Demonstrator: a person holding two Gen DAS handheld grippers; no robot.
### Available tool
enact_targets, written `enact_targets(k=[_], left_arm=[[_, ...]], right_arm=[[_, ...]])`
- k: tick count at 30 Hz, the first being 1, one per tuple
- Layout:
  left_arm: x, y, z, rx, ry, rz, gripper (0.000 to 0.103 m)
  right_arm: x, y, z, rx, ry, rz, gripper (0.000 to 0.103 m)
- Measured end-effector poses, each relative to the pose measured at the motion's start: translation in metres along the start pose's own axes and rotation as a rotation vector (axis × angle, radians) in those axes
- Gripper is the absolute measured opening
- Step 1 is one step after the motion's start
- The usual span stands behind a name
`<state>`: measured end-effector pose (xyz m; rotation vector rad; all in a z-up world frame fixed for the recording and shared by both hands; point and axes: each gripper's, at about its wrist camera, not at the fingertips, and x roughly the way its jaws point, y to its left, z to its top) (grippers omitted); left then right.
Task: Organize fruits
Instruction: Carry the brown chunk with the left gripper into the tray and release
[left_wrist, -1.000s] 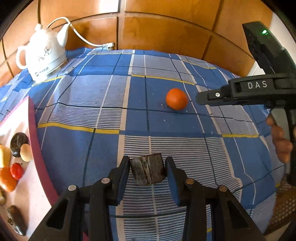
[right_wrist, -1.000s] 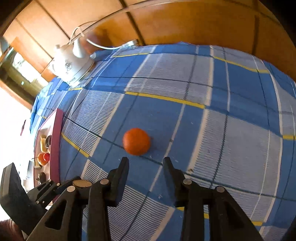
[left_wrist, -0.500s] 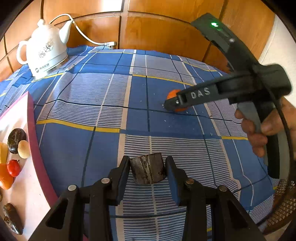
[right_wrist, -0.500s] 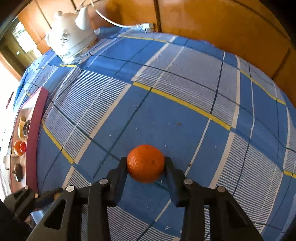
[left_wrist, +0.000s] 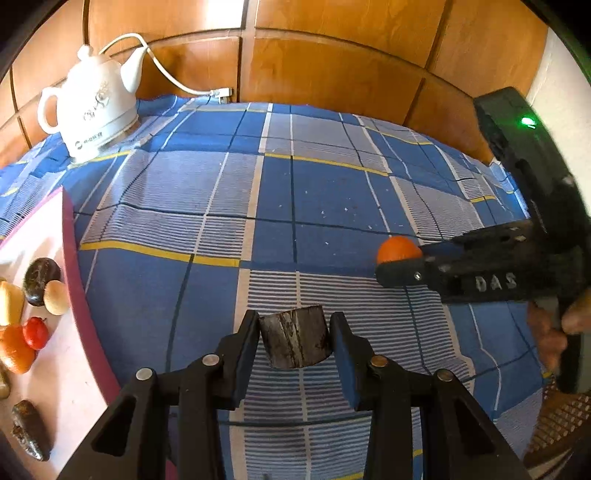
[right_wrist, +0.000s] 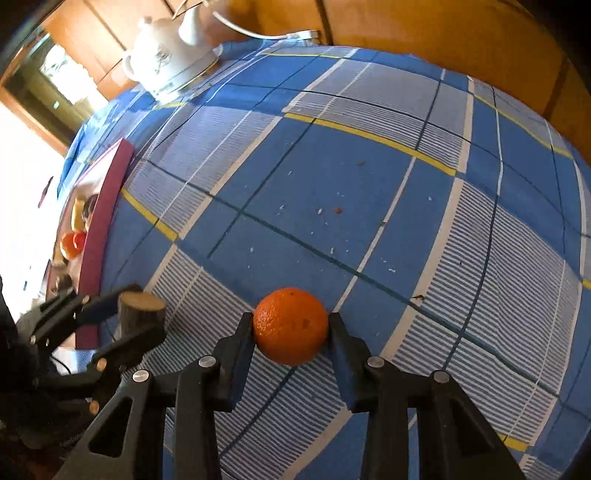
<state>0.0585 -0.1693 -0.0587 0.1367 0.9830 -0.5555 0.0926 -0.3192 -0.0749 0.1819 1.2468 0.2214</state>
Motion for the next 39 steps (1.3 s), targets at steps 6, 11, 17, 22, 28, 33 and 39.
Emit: enact_targets(k=[6, 11, 17, 22, 28, 33, 39], left_arm=[[-0.024, -0.007, 0.001, 0.019, -0.044, -0.001, 0.039], [-0.043, -0.006, 0.002, 0.010, -0.079, 0.010, 0.039], [-0.056, 0.001, 0.002, -0.013, -0.095, 0.032, 0.039], [-0.059, 0.005, 0.001, -0.024, -0.100, 0.037, 0.039], [-0.061, 0.007, 0.000, -0.030, -0.102, 0.036, 0.039], [-0.061, 0.008, -0.002, -0.035, -0.096, 0.034, 0.039], [-0.060, 0.009, -0.003, -0.040, -0.097, 0.037, 0.039]], right_arm=[[0.000, -0.009, -0.001, 0.048, -0.012, 0.041, 0.039], [-0.001, -0.007, 0.000, 0.040, -0.019, 0.032, 0.039], [0.002, -0.010, 0.001, 0.033, -0.013, 0.049, 0.040], [0.003, -0.010, 0.001, 0.041, -0.016, 0.056, 0.040], [0.002, -0.016, 0.001, 0.072, -0.013, 0.084, 0.040], [0.001, -0.018, 0.002, 0.085, -0.011, 0.094, 0.040], [0.001, -0.016, 0.002, 0.078, -0.021, 0.084, 0.040]])
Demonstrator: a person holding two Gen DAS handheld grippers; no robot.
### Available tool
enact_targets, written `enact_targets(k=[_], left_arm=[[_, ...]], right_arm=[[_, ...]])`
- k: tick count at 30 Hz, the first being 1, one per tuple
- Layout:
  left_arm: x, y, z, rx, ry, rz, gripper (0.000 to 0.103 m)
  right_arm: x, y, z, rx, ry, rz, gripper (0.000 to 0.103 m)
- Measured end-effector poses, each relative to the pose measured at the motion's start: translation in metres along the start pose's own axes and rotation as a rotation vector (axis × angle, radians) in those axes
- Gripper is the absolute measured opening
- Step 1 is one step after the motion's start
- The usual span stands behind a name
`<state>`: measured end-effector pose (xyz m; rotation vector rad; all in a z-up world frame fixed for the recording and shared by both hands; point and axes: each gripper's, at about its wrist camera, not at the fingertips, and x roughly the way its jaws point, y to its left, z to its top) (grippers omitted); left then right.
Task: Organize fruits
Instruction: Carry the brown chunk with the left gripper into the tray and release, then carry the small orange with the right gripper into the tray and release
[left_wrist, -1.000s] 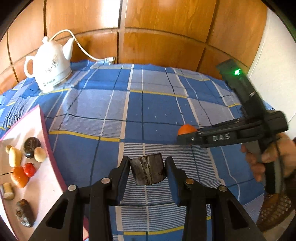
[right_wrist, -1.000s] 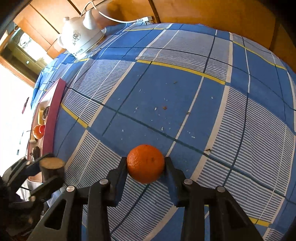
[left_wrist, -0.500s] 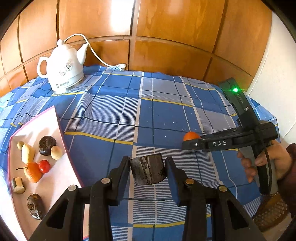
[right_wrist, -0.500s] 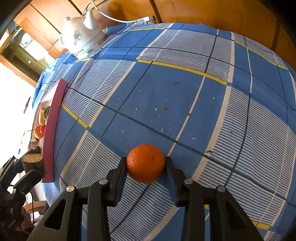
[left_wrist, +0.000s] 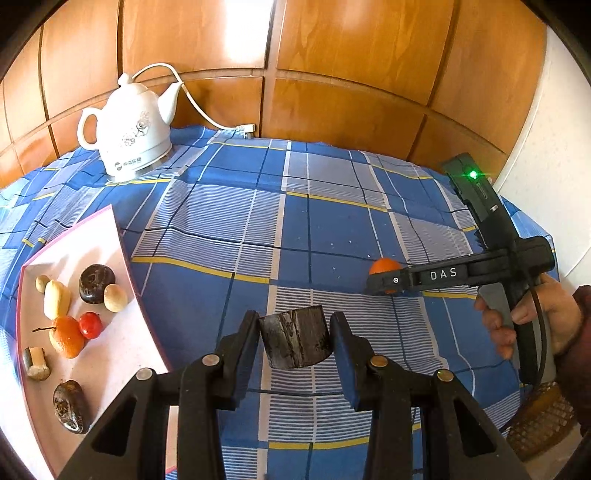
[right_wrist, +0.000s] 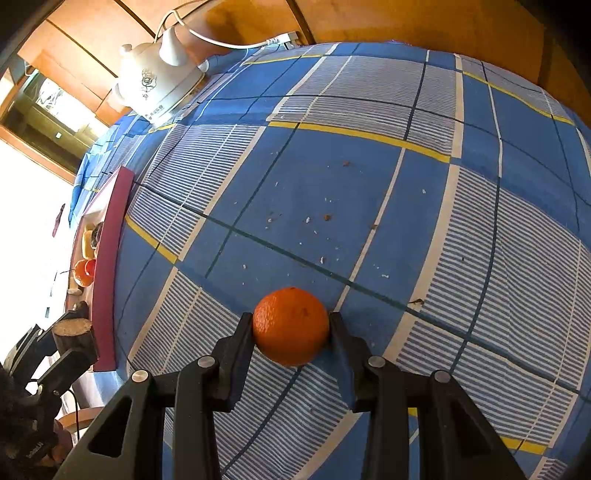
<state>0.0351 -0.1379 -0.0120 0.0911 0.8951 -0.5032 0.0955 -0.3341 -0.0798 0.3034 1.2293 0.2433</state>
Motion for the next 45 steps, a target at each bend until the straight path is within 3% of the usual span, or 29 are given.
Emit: enact_targets(k=[9, 15, 19, 22, 26, 33, 39, 45], left_arm=[[-0.012, 0.024, -0.002, -0.042, -0.015, 0.015, 0.039], [-0.044, 0.099, -0.007, -0.204, -0.058, 0.094, 0.039], [-0.070, 0.163, -0.023, -0.364, -0.083, 0.157, 0.039], [-0.075, 0.187, -0.037, -0.428, -0.078, 0.177, 0.040], [-0.064, 0.185, -0.044, -0.433, -0.050, 0.142, 0.040], [-0.022, 0.162, -0.027, -0.355, 0.018, 0.084, 0.040], [-0.009, 0.160, -0.024, -0.323, 0.031, 0.121, 0.049], [-0.030, 0.167, -0.033, -0.331, -0.018, 0.209, 0.048]], right_arm=[[0.002, 0.013, -0.002, -0.099, -0.021, -0.083, 0.040], [0.002, 0.016, -0.003, -0.114, -0.019, -0.097, 0.040], [0.002, 0.016, -0.002, -0.115, -0.017, -0.099, 0.040], [0.003, 0.018, -0.002, -0.117, -0.018, -0.104, 0.040], [0.003, 0.018, -0.002, -0.113, -0.019, -0.103, 0.040], [0.003, 0.018, -0.003, -0.112, -0.020, -0.110, 0.040], [0.003, 0.018, -0.003, -0.115, -0.020, -0.113, 0.040], [0.003, 0.018, -0.002, -0.122, -0.020, -0.118, 0.040]])
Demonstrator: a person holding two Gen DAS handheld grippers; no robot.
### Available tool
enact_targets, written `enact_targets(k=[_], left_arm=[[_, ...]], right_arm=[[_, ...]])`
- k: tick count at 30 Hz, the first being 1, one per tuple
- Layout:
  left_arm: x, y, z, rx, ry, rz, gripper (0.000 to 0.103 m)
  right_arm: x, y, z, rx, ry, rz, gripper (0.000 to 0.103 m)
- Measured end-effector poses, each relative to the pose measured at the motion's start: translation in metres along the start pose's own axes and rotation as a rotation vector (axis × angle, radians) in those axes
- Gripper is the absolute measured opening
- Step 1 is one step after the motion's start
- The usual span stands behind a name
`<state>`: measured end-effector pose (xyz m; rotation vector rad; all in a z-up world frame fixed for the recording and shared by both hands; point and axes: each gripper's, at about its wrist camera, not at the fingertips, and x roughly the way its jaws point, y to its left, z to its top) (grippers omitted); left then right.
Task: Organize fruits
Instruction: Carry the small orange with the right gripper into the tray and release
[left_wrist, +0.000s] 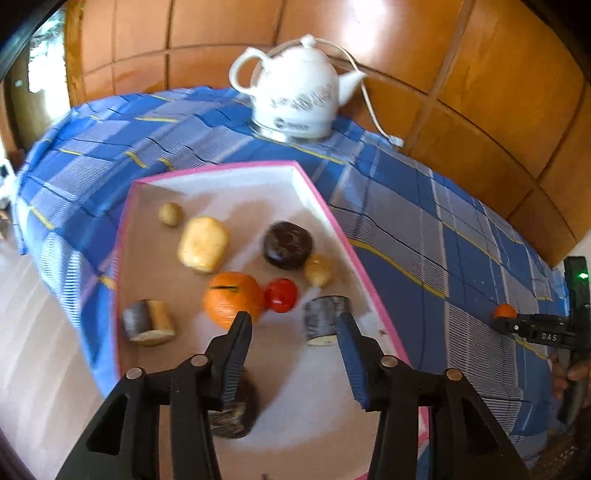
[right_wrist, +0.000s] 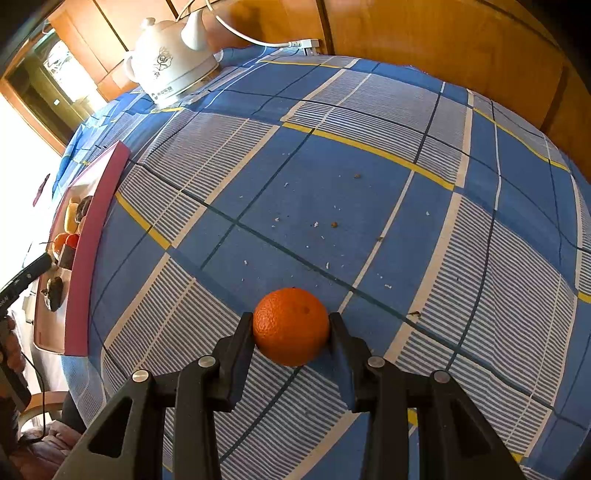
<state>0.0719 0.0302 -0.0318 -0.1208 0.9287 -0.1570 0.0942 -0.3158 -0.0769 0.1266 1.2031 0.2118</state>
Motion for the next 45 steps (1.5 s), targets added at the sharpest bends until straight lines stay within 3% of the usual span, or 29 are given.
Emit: enact_targets(k=[6, 9, 27, 45], left_arm=[[-0.019, 0.022, 0.000, -0.070, -0.056, 0.133, 0.048], [-0.024, 0.024, -0.001, -0.078, -0.066, 0.150, 0.049], [-0.033, -0.010, -0.010, 0.020, -0.095, 0.125, 0.049], [-0.035, 0.003, -0.016, -0.011, -0.092, 0.113, 0.050]], right_arm=[[0.000, 0.002, 0.000, -0.008, -0.003, -0.012, 0.040], [0.000, 0.003, -0.001, -0.011, -0.004, -0.020, 0.040], [0.002, 0.006, -0.003, -0.029, -0.010, -0.041, 0.040], [-0.004, 0.025, -0.004, -0.039, -0.003, -0.069, 0.039]])
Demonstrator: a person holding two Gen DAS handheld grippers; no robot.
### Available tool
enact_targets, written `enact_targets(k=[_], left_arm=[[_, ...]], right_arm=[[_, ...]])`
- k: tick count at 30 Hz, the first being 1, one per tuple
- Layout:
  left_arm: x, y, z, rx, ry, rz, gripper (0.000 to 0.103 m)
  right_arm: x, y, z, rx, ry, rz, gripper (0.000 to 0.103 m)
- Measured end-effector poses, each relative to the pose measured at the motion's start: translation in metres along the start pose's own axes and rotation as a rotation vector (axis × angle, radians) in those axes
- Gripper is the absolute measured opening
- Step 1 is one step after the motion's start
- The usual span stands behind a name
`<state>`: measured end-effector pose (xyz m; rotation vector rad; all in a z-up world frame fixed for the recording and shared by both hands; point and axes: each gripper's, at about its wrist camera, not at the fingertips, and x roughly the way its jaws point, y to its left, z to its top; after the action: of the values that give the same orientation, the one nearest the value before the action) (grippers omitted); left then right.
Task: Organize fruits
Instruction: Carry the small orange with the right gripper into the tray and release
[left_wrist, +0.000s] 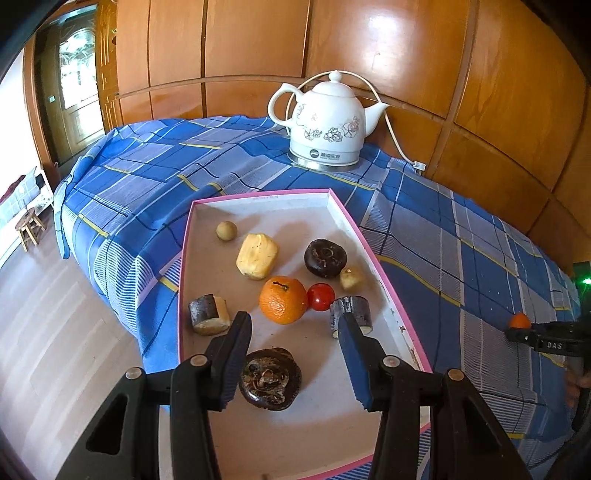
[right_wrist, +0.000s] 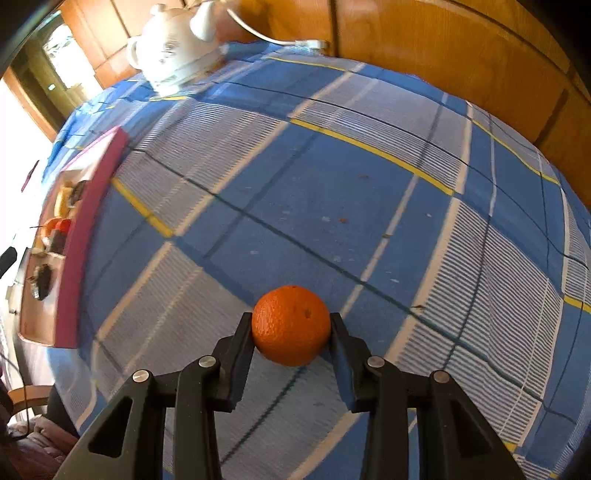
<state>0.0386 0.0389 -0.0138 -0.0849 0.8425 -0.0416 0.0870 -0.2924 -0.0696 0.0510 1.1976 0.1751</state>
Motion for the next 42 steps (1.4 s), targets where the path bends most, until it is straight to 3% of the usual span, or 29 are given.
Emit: enact_targets(k=[6, 12, 16, 22, 31, 37, 42], left_arm=[[0.000, 0.011, -0.001, -0.026, -0.002, 0.006, 0.050], [-0.004, 0.038, 0.000, -0.089, -0.018, 0.047, 0.050], [-0.007, 0.060, -0.003, -0.134, -0.023, 0.081, 0.050], [-0.006, 0.078, -0.011, -0.171, -0.012, 0.102, 0.050], [-0.005, 0.084, -0.017, -0.177, -0.012, 0.100, 0.050], [-0.006, 0.080, -0.019, -0.174, -0.016, 0.099, 0.050], [-0.016, 0.070, -0.016, -0.146, -0.062, 0.112, 0.059]], right_arm=[[-0.024, 0.053, 0.003, -0.109, -0.050, 0.095, 0.039], [-0.041, 0.134, 0.003, -0.278, -0.077, 0.243, 0.039], [-0.035, 0.190, 0.006, -0.387, -0.054, 0.330, 0.039], [-0.012, 0.248, 0.025, -0.432, -0.050, 0.374, 0.039], [0.032, 0.272, 0.044, -0.397, -0.019, 0.322, 0.042], [0.019, 0.260, 0.041, -0.347, -0.045, 0.347, 0.045], [-0.002, 0.244, 0.029, -0.308, -0.106, 0.333, 0.045]])
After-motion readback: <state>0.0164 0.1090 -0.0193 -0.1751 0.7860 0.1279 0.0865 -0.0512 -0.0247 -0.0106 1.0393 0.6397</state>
